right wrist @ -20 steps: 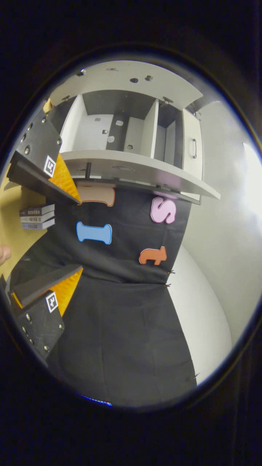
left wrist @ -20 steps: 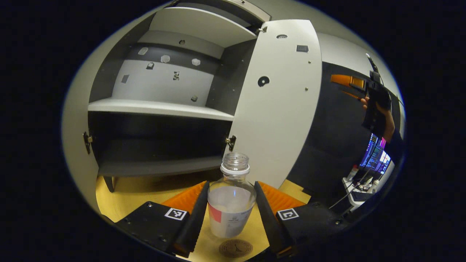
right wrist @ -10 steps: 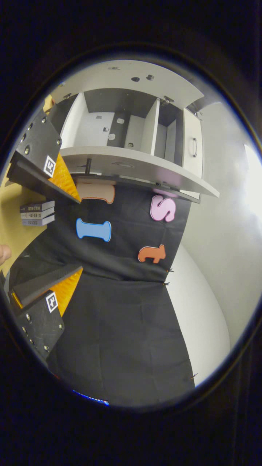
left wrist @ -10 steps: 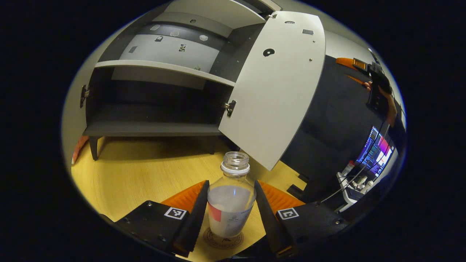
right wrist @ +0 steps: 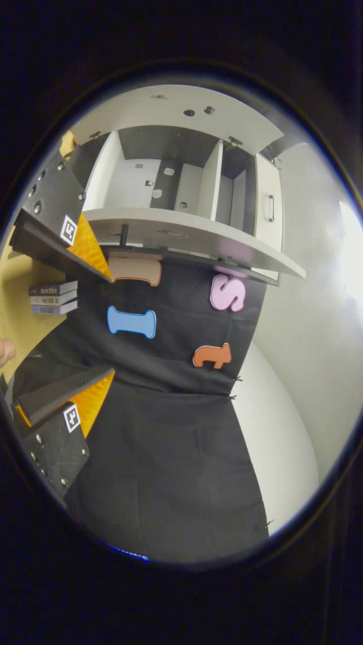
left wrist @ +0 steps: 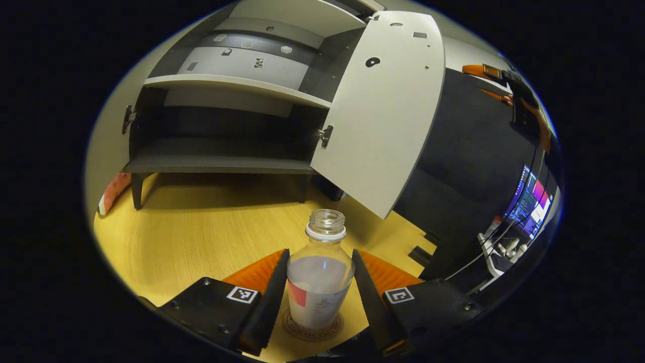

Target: Grasp the bottle in the cabinet with the left hand and place it on the coaster, then close the right door with the right hand and the left door with the left hand.

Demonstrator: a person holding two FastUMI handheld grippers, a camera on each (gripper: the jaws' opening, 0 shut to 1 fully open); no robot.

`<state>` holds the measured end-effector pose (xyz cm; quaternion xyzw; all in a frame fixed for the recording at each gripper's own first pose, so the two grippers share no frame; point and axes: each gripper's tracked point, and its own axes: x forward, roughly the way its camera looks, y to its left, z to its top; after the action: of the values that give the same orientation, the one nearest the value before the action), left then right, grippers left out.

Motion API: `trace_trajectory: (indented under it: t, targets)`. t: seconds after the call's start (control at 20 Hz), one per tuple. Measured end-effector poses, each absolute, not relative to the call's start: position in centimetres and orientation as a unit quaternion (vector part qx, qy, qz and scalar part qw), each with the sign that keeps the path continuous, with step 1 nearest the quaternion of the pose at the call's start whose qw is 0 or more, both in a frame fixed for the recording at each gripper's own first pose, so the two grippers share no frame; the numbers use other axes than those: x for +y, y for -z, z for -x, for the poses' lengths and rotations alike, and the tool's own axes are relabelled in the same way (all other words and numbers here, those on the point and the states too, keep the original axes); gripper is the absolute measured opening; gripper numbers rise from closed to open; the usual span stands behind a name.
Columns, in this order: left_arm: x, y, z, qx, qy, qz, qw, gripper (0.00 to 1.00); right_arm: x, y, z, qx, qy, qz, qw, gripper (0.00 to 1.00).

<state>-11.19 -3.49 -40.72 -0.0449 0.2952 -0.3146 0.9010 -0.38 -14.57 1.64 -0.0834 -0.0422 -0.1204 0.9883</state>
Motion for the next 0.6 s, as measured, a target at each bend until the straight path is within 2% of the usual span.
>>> trace_trajectory:
  t: [0.05,0.1,0.3,0.4,0.6]
  targets:
    - [-3.5,40.6,11.1,0.288,0.311,0.047,0.904,0.77,-14.5,-1.6,0.4,-0.041,0.120,0.086,0.988,0.96]
    - [-3.5,40.6,11.0,0.287,0.308,0.049,0.906,0.77,-14.5,-1.6,0.4,-0.041,0.119,0.087,0.988,0.98]
    - [-3.3,40.7,11.6,0.287,0.293,0.049,0.911,0.79,-14.4,-1.4,0.4,-0.035,0.115,0.092,0.989,0.96]
    - [-3.3,40.5,12.1,0.287,0.292,0.041,0.911,0.82,-14.1,-1.1,0.3,-0.033,0.112,0.093,0.989,0.98]
    - [-3.6,40.4,13.0,0.294,0.289,0.029,0.911,0.80,-13.5,-0.8,-0.4,-0.030,0.104,0.095,0.990,0.96]
